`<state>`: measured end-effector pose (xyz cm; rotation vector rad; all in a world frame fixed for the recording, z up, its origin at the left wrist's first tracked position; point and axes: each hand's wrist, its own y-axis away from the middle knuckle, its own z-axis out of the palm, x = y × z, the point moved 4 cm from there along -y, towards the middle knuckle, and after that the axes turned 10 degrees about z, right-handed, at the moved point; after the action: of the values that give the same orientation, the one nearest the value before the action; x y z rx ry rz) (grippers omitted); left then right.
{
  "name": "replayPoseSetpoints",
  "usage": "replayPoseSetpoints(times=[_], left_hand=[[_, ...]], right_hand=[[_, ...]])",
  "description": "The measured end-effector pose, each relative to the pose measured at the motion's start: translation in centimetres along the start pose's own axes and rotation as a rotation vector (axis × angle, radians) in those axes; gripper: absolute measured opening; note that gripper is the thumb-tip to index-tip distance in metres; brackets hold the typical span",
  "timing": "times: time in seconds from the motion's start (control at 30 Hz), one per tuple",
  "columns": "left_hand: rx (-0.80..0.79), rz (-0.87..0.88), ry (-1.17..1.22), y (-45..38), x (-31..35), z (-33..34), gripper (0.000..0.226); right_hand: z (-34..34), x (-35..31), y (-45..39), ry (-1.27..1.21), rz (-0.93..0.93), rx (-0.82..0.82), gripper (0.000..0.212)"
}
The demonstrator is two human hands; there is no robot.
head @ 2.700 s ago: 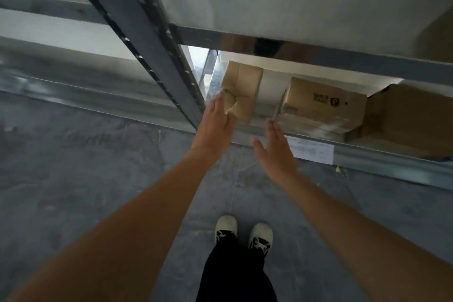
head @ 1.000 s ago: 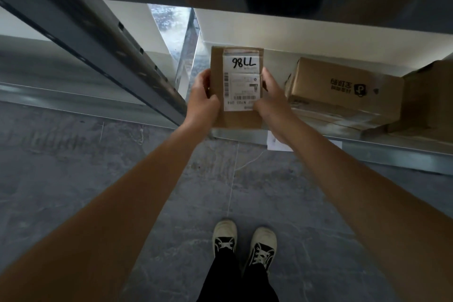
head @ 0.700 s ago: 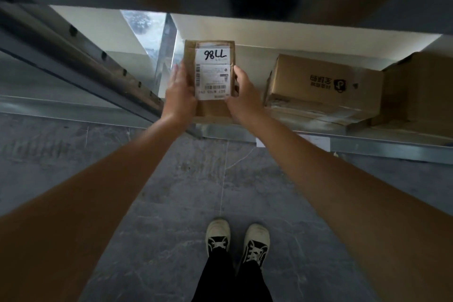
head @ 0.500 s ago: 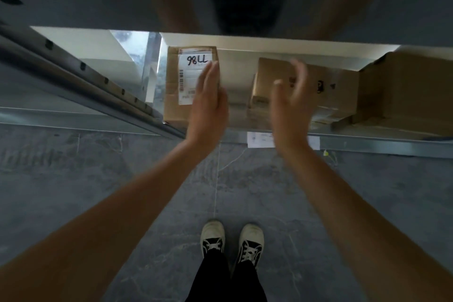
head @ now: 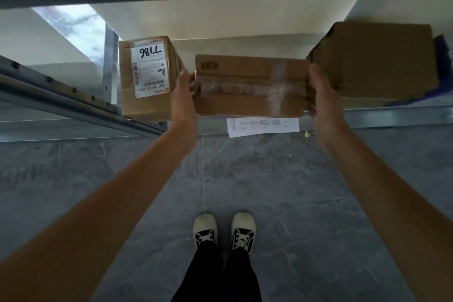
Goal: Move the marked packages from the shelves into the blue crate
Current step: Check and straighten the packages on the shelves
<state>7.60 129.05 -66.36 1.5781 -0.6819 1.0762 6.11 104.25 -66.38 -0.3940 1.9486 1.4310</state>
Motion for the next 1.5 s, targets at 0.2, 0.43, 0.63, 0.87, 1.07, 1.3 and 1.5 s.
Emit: replayPoseSetpoints(times=[0.2,0.43,0.63,0.87,1.07,1.3,1.5], left_hand=[[0.093,0.048,0.118,1.1,0.5,-1.1,0.031],[0.092,0.044,0.042,1.8,-0.1,-1.1,0.031],[-0.052,0.051,0.002,2.0,-1.2,-0.4,0.032],[-0.077,0.131,-0.294,-1.3,-1.3,0.7,0.049],[-0.058,0.073,-0.338,-4.0,-1.5,1.3,0.045],[-0.046,0.078,-0.353,-4.1,-1.7,1.4,0.046],[-0.025,0.175,-0.495,-4.6,-2.1,1.1,0.037]], right_hand=[[-0.3,0.9,1.0,-0.076,0.042,-0.085,0.048],[-0.1,1.5,1.0,0.004,0.021,-0.054,0.036],[0.9,1.9,0.7,0.095,-0.132,-0.078,0.022],[2.9,1.3,-1.7,0.230,-0.162,-0.055,0.037],[3.6,0.6,-3.7,0.131,-0.059,-0.094,0.040],[3.7,0.2,-3.1,0.170,-0.068,-0.064,0.039],[3.7,0.0,-2.4,0.267,-0.187,-0.023,0.035]])
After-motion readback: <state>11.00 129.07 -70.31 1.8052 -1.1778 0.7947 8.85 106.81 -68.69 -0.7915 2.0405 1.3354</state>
